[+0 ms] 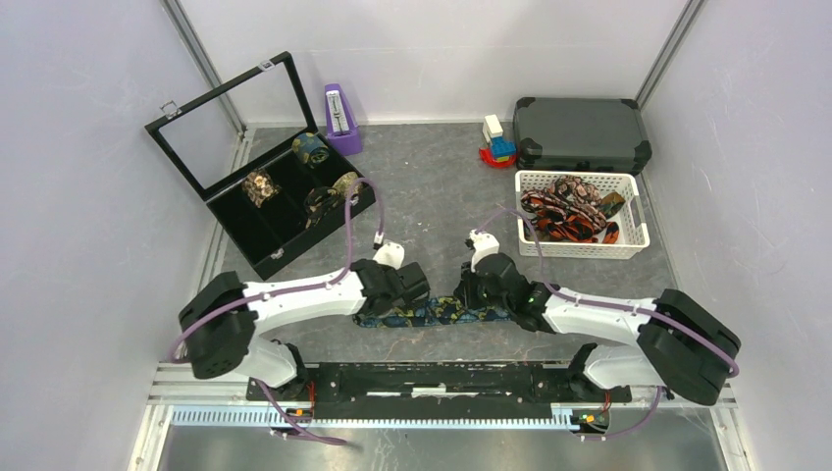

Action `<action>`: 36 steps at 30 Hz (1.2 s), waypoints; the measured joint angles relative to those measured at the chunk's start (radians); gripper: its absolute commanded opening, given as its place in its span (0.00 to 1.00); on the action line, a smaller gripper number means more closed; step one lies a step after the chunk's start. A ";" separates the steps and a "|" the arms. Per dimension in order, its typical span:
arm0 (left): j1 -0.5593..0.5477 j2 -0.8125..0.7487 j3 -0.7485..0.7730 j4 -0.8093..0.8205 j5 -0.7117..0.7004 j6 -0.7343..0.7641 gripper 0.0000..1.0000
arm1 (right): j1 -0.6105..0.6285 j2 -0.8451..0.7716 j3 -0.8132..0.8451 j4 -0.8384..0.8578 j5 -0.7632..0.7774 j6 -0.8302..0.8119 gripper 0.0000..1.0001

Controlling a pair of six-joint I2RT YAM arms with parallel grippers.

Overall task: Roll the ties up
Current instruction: Roll the tie at the center of the board.

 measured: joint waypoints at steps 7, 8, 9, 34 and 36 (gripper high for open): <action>-0.056 0.188 0.094 -0.089 -0.064 -0.060 0.02 | -0.038 -0.074 -0.047 -0.014 0.002 -0.003 0.22; -0.060 0.200 0.097 -0.091 -0.066 -0.062 0.02 | -0.040 -0.083 -0.053 -0.015 0.002 -0.003 0.22; -0.066 0.219 0.105 -0.102 -0.071 -0.066 0.02 | -0.044 -0.094 -0.060 -0.018 0.002 -0.003 0.22; -0.145 0.490 0.266 -0.198 -0.092 -0.074 0.45 | -0.083 -0.217 -0.111 -0.068 0.010 -0.019 0.23; -0.145 0.490 0.269 -0.195 -0.086 -0.073 0.49 | -0.083 -0.218 -0.111 -0.072 0.010 -0.019 0.23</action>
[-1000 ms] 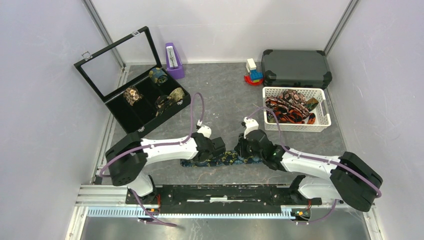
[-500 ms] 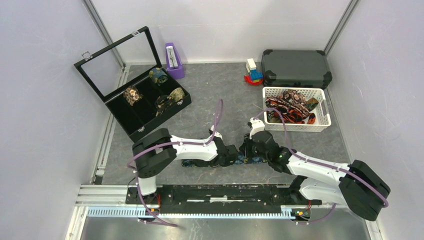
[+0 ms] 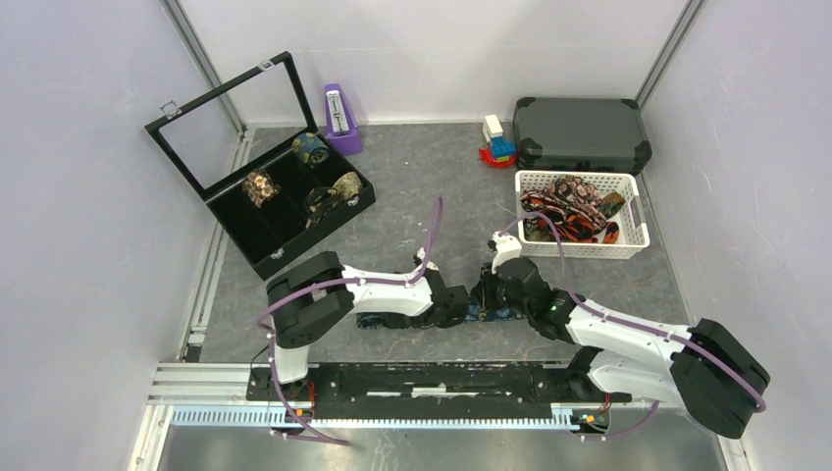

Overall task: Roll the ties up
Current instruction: Roll the tie at the center of the board.

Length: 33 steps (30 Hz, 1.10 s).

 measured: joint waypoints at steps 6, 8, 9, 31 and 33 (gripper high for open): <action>-0.002 -0.009 0.001 -0.002 0.007 0.000 0.60 | 0.000 -0.001 0.000 -0.001 0.000 -0.002 0.23; -0.002 -0.019 0.001 -0.001 0.013 0.000 0.64 | 0.000 -0.001 0.000 -0.002 0.000 -0.002 0.23; -0.002 -0.025 0.001 0.001 0.015 0.000 0.66 | 0.000 -0.001 0.000 -0.002 0.000 -0.002 0.22; -0.004 -0.158 0.001 0.053 0.060 0.000 0.93 | 0.000 0.016 0.023 -0.009 -0.004 -0.006 0.22; -0.004 -0.178 0.001 0.051 0.061 -0.001 0.93 | 0.000 0.025 0.034 -0.013 -0.005 -0.008 0.22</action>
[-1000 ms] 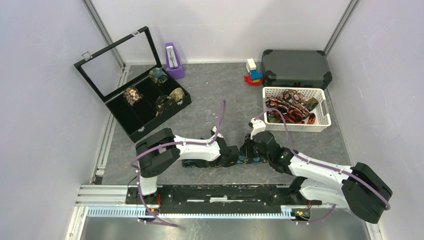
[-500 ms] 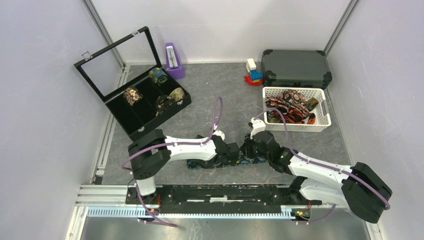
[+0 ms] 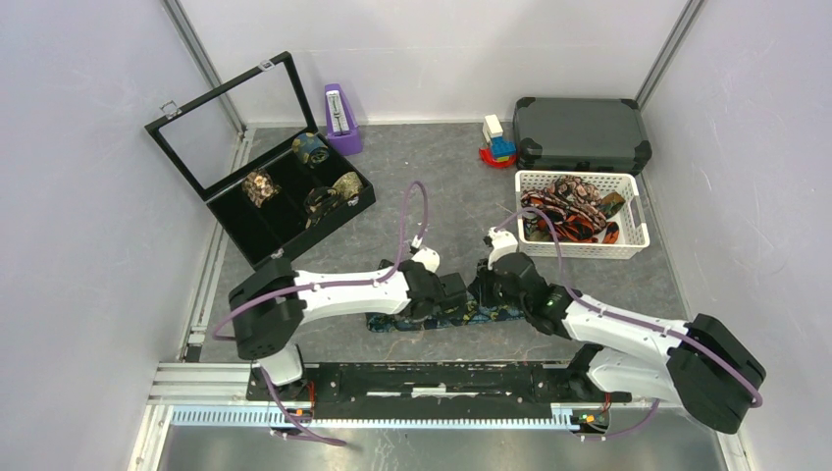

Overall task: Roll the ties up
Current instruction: Roll the tie at the center of the board.

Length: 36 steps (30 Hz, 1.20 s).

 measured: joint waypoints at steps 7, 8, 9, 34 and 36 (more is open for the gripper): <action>-0.005 -0.207 -0.002 -0.037 -0.002 -0.041 0.70 | 0.000 0.079 0.111 -0.009 -0.033 -0.025 0.23; -0.006 -0.240 -0.005 -0.043 -0.002 -0.049 0.62 | 0.000 0.101 0.136 -0.009 -0.047 -0.031 0.23; -0.008 -0.280 -0.015 -0.045 0.000 -0.060 0.57 | 0.000 0.124 0.159 -0.008 -0.061 -0.037 0.23; -0.050 -0.672 -0.573 0.271 0.280 -0.269 0.13 | 0.011 0.908 0.764 0.037 -0.655 -0.080 0.18; -0.050 -0.671 -0.591 0.303 0.286 -0.286 0.12 | 0.020 0.943 0.787 0.042 -0.680 -0.077 0.17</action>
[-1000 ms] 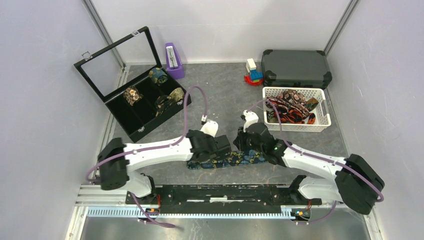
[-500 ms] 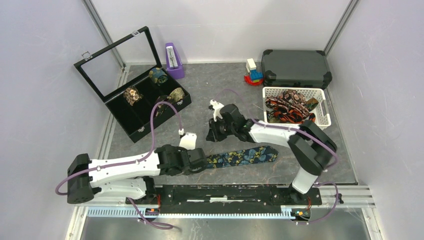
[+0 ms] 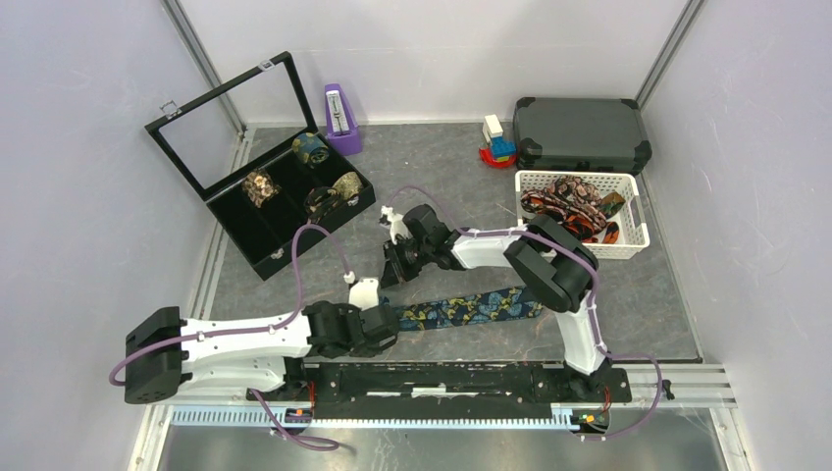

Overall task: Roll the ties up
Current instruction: Roll the tie at the center of the board.

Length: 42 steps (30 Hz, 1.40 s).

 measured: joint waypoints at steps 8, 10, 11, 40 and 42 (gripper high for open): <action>0.000 0.024 -0.042 0.090 -0.002 -0.044 0.11 | 0.027 0.089 0.078 0.011 -0.090 0.000 0.16; 0.000 0.028 -0.049 0.100 -0.005 -0.053 0.10 | 0.032 0.095 0.083 0.010 -0.101 -0.005 0.16; 0.000 0.029 -0.052 0.104 -0.008 -0.055 0.10 | 0.034 0.096 0.083 0.010 -0.108 -0.008 0.16; 0.000 0.052 -0.078 0.175 -0.172 -0.107 0.07 | 0.090 0.040 -0.045 0.101 -0.141 -0.018 0.15; 0.000 0.054 -0.078 0.176 -0.177 -0.109 0.07 | 0.091 0.035 -0.059 0.118 -0.138 -0.010 0.15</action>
